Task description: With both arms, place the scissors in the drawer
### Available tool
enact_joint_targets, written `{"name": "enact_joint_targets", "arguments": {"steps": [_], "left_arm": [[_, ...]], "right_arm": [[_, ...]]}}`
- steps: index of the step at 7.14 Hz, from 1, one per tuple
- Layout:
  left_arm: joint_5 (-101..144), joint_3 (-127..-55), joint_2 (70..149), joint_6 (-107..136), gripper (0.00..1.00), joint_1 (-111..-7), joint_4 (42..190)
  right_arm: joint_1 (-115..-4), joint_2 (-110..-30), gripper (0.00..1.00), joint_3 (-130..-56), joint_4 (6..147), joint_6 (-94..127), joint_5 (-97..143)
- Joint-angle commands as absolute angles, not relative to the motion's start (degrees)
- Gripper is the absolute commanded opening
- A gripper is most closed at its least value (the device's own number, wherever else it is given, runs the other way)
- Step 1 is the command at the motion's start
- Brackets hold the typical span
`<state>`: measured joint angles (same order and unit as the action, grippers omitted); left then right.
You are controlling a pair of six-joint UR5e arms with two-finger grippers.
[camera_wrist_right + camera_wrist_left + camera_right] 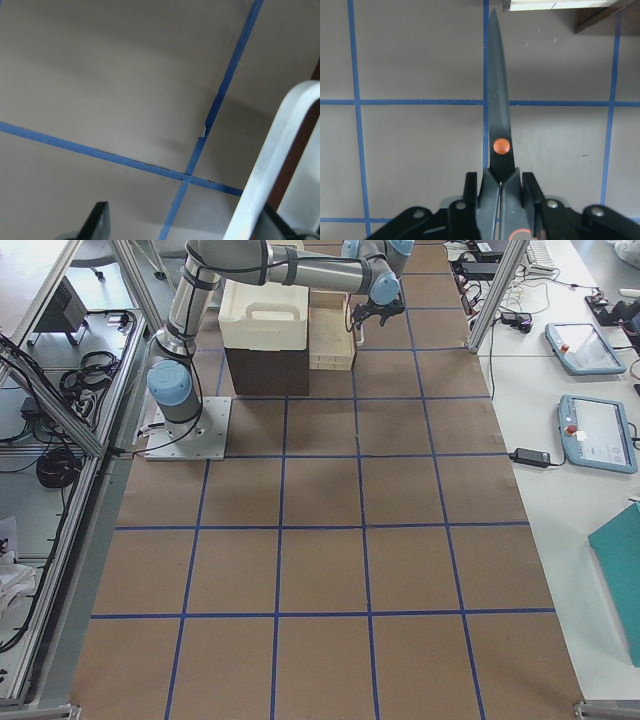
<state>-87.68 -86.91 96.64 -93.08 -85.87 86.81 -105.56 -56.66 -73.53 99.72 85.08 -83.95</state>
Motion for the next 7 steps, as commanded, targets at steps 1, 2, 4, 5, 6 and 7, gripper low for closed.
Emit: {"name": "enact_joint_targets", "arguments": {"steps": [1, 2, 4, 5, 6, 7], "left_arm": [[-87.63, -86.92, 96.59, -93.08, 0.01, -85.87, 86.84], [-87.63, -86.92, 96.68, -93.08, 0.01, -85.87, 86.75], [-87.71, -87.10, 96.68, -93.16, 0.01, -85.87, 86.84], [-87.63, -87.19, 96.59, -93.16, 0.01, -85.87, 86.84], [-87.63, -87.19, 96.59, -93.16, 0.01, -85.87, 86.84], [-87.63, -87.19, 96.59, -93.16, 0.01, -85.87, 86.84]], "right_arm": [[-105.56, -56.16, 1.00, -72.95, 99.76, 85.08, -84.02], [-105.56, -56.08, 1.00, -72.60, 99.76, 85.08, -84.02], [-105.38, -55.29, 1.00, -71.46, 99.84, 85.08, -84.02], [-104.86, -55.28, 1.00, -71.37, 99.84, 84.99, -84.02], [-104.59, -55.02, 1.00, -71.37, 99.84, 84.12, -83.94], [-104.50, -55.02, 1.00, -71.37, 99.84, 83.94, -84.02]]}}
